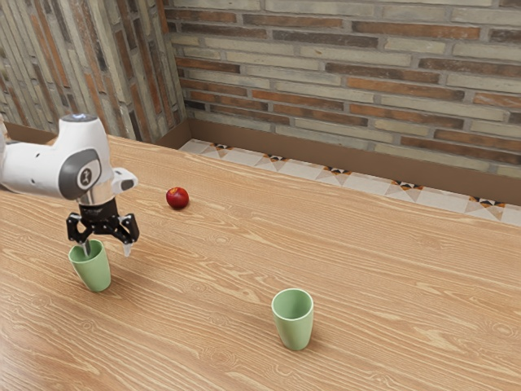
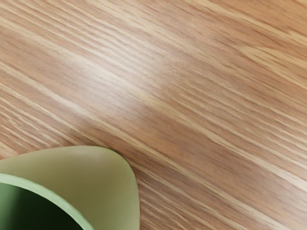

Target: Place the left cup onto the right cup

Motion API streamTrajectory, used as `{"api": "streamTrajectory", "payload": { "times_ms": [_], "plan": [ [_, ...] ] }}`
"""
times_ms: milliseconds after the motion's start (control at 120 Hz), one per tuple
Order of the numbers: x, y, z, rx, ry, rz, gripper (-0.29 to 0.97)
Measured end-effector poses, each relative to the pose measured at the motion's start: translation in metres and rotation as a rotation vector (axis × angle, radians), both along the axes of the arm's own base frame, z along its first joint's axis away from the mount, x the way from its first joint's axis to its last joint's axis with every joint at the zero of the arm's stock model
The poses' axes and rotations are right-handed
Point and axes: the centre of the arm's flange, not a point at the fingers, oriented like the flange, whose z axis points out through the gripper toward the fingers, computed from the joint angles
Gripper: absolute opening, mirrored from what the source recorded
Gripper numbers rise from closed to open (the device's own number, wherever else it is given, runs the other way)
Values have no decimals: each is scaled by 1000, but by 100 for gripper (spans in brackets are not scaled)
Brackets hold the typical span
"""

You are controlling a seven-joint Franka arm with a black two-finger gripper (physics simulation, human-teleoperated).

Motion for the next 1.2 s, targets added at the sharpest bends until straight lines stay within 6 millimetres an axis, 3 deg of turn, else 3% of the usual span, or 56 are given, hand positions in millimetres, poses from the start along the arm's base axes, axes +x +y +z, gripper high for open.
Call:
{"api": "streamTrajectory", "payload": {
  "times_ms": [125, 308, 450, 767, 900, 1058, 1200],
  "plan": [
    [1, 4, -7, 3, -2, 3, 66],
    [0, 17, -4, 8, -18, 27, 25],
    [-2, 21, -8, 9, -14, 36, 5],
    [-1, 22, -2, 18, -24, 28, -8],
    [-1, 16, 38, 40, -86, 3, -9],
    [-8, -30, 118, 56, -165, -62, -10],
    [-6, -136, 155, 64, -189, -211, -10]
  ]
}}
